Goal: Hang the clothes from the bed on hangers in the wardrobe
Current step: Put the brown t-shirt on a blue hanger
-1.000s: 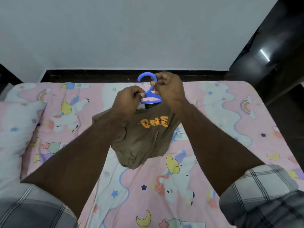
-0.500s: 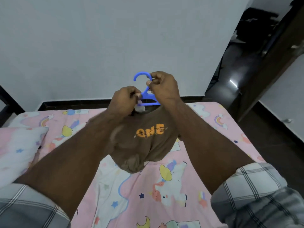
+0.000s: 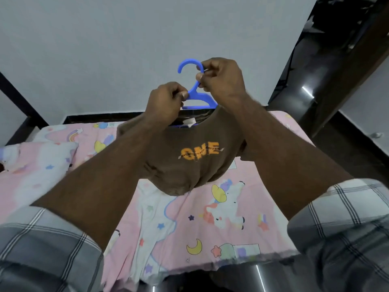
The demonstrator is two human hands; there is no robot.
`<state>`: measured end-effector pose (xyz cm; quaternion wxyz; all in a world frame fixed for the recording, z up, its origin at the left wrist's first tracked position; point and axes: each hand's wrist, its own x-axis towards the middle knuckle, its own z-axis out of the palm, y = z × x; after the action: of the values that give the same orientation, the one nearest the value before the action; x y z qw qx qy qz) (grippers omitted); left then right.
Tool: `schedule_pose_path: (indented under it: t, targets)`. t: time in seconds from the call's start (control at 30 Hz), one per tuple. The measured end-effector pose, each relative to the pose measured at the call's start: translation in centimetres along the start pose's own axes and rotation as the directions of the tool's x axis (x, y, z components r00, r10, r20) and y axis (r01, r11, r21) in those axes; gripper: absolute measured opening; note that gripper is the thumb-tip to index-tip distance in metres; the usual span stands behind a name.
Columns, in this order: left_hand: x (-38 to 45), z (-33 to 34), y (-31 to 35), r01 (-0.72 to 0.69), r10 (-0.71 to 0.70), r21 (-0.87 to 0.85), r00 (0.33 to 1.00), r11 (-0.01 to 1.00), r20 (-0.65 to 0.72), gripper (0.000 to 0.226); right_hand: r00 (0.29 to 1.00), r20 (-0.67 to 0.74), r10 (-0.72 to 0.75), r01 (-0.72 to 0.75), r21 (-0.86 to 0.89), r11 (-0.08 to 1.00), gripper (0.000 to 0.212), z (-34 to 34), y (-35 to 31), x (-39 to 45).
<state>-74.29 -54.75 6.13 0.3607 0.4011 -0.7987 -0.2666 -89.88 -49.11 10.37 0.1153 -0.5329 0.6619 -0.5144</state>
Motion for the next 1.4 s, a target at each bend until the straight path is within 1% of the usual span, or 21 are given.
schedule_pose_path:
  t: [0.03, 0.07, 0.1, 0.17, 0.2, 0.27, 0.33, 0.4, 0.5, 0.53, 0.63, 0.7, 0.8, 0.9, 1.0, 1.13, 1.33, 1.4]
  targets:
    - [0.1, -0.3, 0.3, -0.019, 0.018, -0.014, 0.999, 1.0, -0.05, 0.017, 0.999, -0.036, -0.027, 0.027, 0.012, 1.0, 0.014, -0.1, -0.6, 0.0]
    - [0.3, -0.7, 0.6, -0.027, 0.025, -0.026, 0.997, 0.999, -0.071, 0.017, 0.997, -0.056, -0.044, 0.045, 0.017, 0.999, 0.015, -0.2, -1.1, 0.0]
    - [0.4, -1.0, 1.0, -0.027, 0.026, -0.026, 0.998, 0.999, -0.062, 0.017, 0.998, -0.044, -0.052, 0.053, 0.01, 0.999, 0.017, -0.3, -1.5, 0.1]
    - [0.4, -1.7, 1.4, -0.009, 0.009, -0.002, 0.999, 1.0, -0.047, 0.018, 0.998, 0.052, -0.043, 0.045, -0.033, 0.998, 0.025, -0.8, -2.2, 0.3]
    - [0.5, -2.3, 1.6, 0.008, -0.007, 0.002, 0.997, 1.0, -0.076, 0.019, 0.997, 0.075, -0.036, 0.04, -0.048, 0.998, 0.029, -1.2, -2.3, 0.4]
    - [0.9, -3.9, 2.2, 0.035, -0.038, -0.019, 0.984, 0.999, -0.177, 0.02, 0.999, 0.03, -0.035, 0.036, -0.056, 0.998, 0.031, -2.5, -2.5, 0.8]
    - [1.6, -5.6, 3.1, 0.013, -0.03, -0.066, 0.963, 0.998, -0.267, 0.02, 0.998, -0.041, -0.054, 0.049, -0.1, 0.994, 0.028, -4.1, -2.7, 1.0]
    - [2.2, -7.1, 4.1, -0.023, -0.005, -0.089, 0.952, 0.996, -0.306, 0.02, 0.994, -0.066, -0.092, 0.08, -0.166, 0.983, 0.026, -5.4, -3.0, 1.0]
    - [2.6, -8.6, 4.9, -0.015, -0.001, -0.064, 0.972, 0.998, -0.236, 0.02, 0.989, -0.09, -0.118, 0.098, -0.205, 0.974, 0.025, -7.3, -3.6, 1.0]
    - [2.7, -9.0, 5.0, -0.014, 0.002, -0.049, 0.973, 0.999, -0.231, 0.02, 0.989, -0.096, -0.116, 0.094, -0.209, 0.973, 0.025, -7.9, -3.7, 1.0]
    - [3.2, -10.7, 6.3, -0.045, 0.024, -0.054, 0.942, 0.997, -0.335, 0.021, 0.988, -0.107, -0.108, 0.08, -0.242, 0.967, 0.026, -9.7, -4.1, 0.9]
    - [3.4, -11.6, 7.2, -0.048, 0.032, -0.041, 0.944, 0.998, -0.327, 0.02, 0.989, -0.103, -0.105, 0.074, -0.262, 0.962, 0.027, -10.5, -4.4, 0.9]
    - [3.3, -12.0, 7.9, -0.054, 0.049, -0.007, 0.95, 0.999, -0.307, 0.02, 0.993, -0.077, -0.085, 0.061, -0.276, 0.959, 0.029, -11.3, -5.0, 0.8]
    - [3.0, -12.2, 8.2, -0.057, 0.043, -0.036, 0.951, 0.998, -0.307, 0.02, 0.998, -0.029, -0.059, 0.048, -0.293, 0.955, 0.027, -11.8, -4.9, 0.4]
    - [2.9, -12.6, 8.4, -0.048, 0.032, -0.048, 0.955, 0.998, -0.294, 0.02, 1.0, 0.001, -0.021, 0.021, -0.264, 0.964, 0.025, -12.2, -4.5, -0.2]
    - [3.0, -13.4, 8.4, -0.039, 0.015, -0.077, 0.955, 0.996, -0.297, 0.019, 0.998, 0.051, 0.044, -0.03, -0.246, 0.969, 0.029, -13.3, -3.8, -0.7]
    - [3.1, -14.0, 8.2, -0.042, 0.022, -0.064, 0.957, 0.997, -0.29, 0.019, 0.991, 0.101, 0.092, -0.05, -0.356, 0.933, 0.035, -15.1, -3.6, -0.4]
    - [3.3, -14.0, 8.2, -0.043, 0.021, -0.068, 0.954, 0.997, -0.298, 0.019, 0.994, 0.085, 0.073, -0.037, -0.368, 0.929, 0.035, -16.0, -3.3, -0.3]
